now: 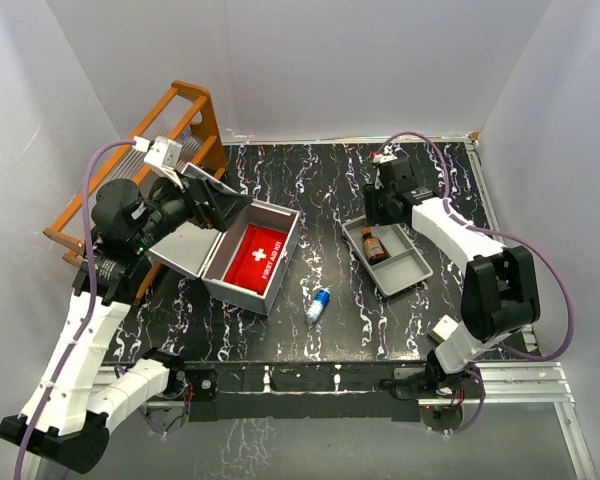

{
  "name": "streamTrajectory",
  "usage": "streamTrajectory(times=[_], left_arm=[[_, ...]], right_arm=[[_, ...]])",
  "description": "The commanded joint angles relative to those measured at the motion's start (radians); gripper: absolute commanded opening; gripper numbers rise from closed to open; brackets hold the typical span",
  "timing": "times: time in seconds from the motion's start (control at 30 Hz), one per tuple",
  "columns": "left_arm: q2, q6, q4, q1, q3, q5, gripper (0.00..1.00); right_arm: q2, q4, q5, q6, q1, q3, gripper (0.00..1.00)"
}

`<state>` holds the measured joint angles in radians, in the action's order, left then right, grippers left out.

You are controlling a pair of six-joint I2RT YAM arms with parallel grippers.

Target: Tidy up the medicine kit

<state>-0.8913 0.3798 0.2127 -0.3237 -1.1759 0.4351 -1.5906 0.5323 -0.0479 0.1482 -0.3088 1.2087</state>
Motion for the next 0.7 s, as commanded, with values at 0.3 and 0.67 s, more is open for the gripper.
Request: streamTrajectory(times=[0.3,0.67], left_arm=[[-0.031,0.012,-0.01,0.002,-0.011,0.068,0.99],[-0.068,0.013,-0.048,0.001,-0.007,0.112,0.99]], right_arm=[[-0.103,0.057,-0.044,-0.239,0.096,0.056,0.32],[-0.143,0.034,-0.05,-0.265,0.096,0.015,0.32]])
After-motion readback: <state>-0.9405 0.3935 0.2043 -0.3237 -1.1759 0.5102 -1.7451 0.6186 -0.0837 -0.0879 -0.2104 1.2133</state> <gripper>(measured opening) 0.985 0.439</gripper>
